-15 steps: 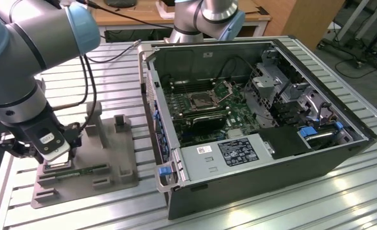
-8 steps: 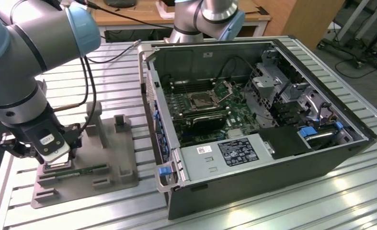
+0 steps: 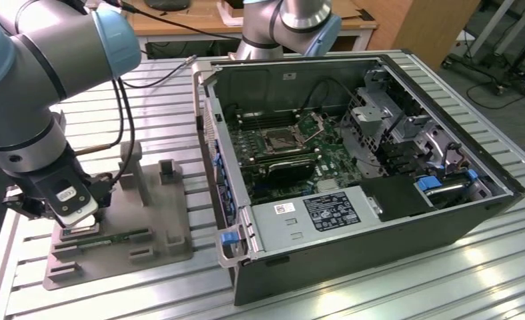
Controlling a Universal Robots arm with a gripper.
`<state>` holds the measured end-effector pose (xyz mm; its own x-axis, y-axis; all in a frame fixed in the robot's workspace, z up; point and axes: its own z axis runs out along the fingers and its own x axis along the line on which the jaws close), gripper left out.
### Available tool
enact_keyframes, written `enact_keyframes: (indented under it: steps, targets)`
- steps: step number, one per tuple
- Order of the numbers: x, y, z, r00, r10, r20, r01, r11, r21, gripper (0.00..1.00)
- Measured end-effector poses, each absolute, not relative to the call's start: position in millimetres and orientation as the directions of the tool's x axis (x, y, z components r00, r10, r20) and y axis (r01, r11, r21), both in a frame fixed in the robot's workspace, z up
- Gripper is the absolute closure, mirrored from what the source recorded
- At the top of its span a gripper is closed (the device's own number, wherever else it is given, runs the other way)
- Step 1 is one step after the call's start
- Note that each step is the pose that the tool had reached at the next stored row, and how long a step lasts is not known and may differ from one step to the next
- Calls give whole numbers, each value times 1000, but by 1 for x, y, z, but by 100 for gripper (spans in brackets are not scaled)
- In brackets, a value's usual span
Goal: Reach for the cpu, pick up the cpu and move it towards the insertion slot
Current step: 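Pick up the cpu and move it towards the insertion slot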
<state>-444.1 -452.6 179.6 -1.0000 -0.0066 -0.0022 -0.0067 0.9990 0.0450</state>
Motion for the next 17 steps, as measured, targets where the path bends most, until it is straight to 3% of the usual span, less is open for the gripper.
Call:
enact_keyframes:
  steps: [1, 17]
  targets:
    - [-444, -453, 180, -1000, -7, -2, -7, 999, 45, 45]
    - [-444, -453, 183, -1000, -7, -2, -7, 999, 45, 45]
